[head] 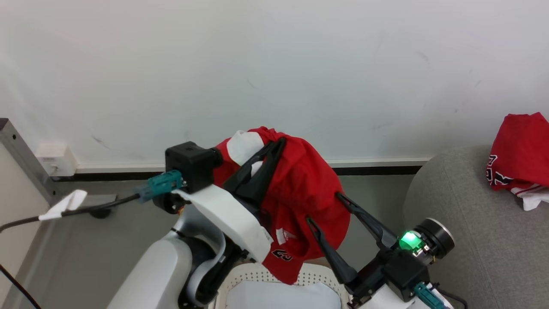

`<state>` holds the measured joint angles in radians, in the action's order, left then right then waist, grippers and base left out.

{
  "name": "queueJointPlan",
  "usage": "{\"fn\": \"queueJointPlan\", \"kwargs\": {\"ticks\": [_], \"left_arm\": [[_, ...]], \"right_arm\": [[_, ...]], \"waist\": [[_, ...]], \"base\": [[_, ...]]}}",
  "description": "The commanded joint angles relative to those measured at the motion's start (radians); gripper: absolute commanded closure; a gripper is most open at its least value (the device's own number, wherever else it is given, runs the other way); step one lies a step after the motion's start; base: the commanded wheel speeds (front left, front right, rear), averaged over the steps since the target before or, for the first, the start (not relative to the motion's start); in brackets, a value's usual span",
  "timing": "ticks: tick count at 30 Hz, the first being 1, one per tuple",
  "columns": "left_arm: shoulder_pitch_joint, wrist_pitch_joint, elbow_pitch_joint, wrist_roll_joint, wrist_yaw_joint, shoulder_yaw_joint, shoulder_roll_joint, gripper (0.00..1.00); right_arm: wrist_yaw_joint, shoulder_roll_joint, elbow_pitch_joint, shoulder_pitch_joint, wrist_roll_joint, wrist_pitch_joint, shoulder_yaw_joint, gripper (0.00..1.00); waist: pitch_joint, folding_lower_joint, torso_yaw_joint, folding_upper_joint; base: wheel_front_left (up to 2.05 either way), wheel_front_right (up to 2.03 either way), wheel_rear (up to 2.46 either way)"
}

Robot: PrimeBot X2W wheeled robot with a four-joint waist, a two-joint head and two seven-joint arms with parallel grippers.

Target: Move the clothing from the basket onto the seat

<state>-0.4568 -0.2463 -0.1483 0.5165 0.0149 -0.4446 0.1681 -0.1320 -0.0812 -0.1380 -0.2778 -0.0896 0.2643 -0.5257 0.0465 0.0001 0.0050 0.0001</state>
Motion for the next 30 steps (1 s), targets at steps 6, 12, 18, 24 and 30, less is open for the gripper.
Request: {"fn": "queueJointPlan", "kwargs": {"ticks": [6, 12, 18, 24, 30], "left_arm": [[0.003, -0.004, -0.002, 0.004, -0.015, -0.038, -0.02, 1.0], [0.008, -0.005, 0.014, 0.015, -0.023, -0.071, -0.042, 1.0], [0.013, 0.004, 0.04, 0.025, -0.019, -0.075, -0.046, 1.0], [0.023, 0.019, 0.065, 0.025, -0.008, -0.063, -0.034, 1.0], [0.041, 0.041, 0.089, 0.015, -0.003, -0.061, -0.023, 0.0]], "right_arm": [[0.003, 0.01, -0.128, -0.105, 0.049, 0.0, -0.014, 0.0], [0.003, 0.025, -0.278, -0.205, 0.112, 0.0, -0.044, 0.0], [0.003, 0.03, -0.35, -0.228, 0.038, 0.0, -0.058, 1.0], [0.003, 0.029, -0.345, -0.211, -0.039, 0.0, -0.04, 1.0], [0.003, 0.03, -0.327, -0.198, -0.087, 0.0, 0.003, 1.0]], "waist": [[0.007, -0.0001, 0.027, -0.0001], [0.017, -0.0001, 0.049, -0.0001], [0.022, -0.0001, 0.067, -0.0001], [0.019, -0.0001, 0.07, -0.0001], [0.014, -0.0001, 0.053, -0.0001]], "base": [[0.0, 0.0, 0.0], [0.0, 0.0, 0.0], [0.0, 0.0, 0.0], [0.0, 0.0, 0.0], [0.0, 0.0, 0.0]]}}
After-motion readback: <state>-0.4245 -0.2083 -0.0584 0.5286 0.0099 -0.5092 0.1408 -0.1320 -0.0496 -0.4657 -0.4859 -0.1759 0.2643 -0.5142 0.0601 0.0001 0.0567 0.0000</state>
